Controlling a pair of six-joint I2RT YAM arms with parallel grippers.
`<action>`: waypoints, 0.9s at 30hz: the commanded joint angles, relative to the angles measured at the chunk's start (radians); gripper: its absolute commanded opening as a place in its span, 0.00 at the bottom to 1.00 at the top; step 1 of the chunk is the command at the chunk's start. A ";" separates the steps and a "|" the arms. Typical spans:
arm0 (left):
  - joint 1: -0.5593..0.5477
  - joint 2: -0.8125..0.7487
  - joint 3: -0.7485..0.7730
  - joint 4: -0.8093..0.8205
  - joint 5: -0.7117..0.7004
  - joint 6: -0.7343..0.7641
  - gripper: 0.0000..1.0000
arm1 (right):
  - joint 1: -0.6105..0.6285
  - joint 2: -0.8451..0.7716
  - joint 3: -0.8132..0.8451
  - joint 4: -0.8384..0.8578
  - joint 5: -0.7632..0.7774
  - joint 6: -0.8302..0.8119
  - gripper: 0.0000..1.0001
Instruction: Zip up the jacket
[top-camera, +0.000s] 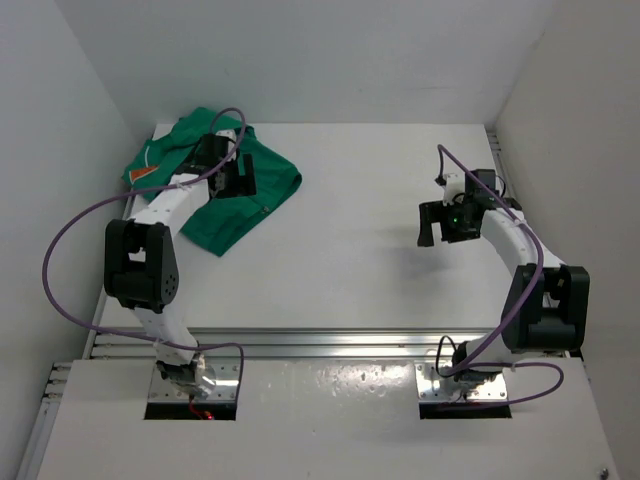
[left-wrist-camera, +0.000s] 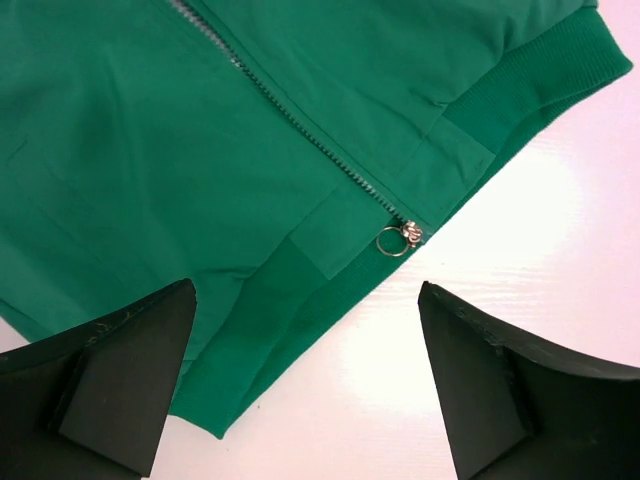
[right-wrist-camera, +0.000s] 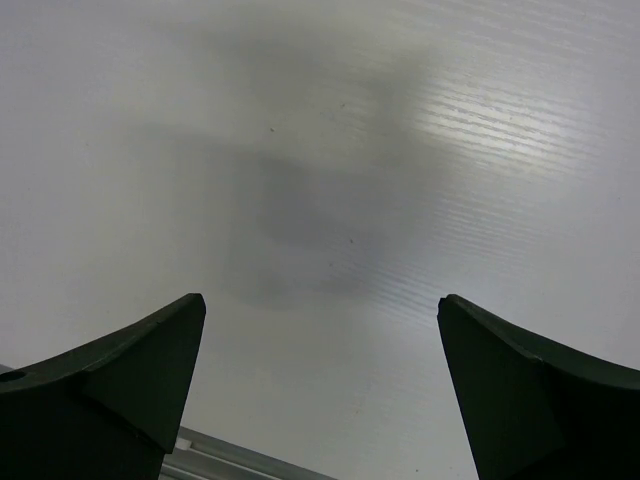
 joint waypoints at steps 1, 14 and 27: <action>0.001 -0.066 -0.002 -0.004 -0.037 0.001 0.99 | -0.001 -0.007 0.023 -0.004 0.011 -0.034 1.00; 0.037 -0.043 -0.107 0.028 0.303 -0.239 0.80 | -0.003 0.059 0.153 -0.153 -0.047 -0.114 1.00; 0.116 0.015 -0.270 0.410 0.507 -0.476 0.61 | -0.001 0.104 0.212 -0.229 -0.145 -0.111 1.00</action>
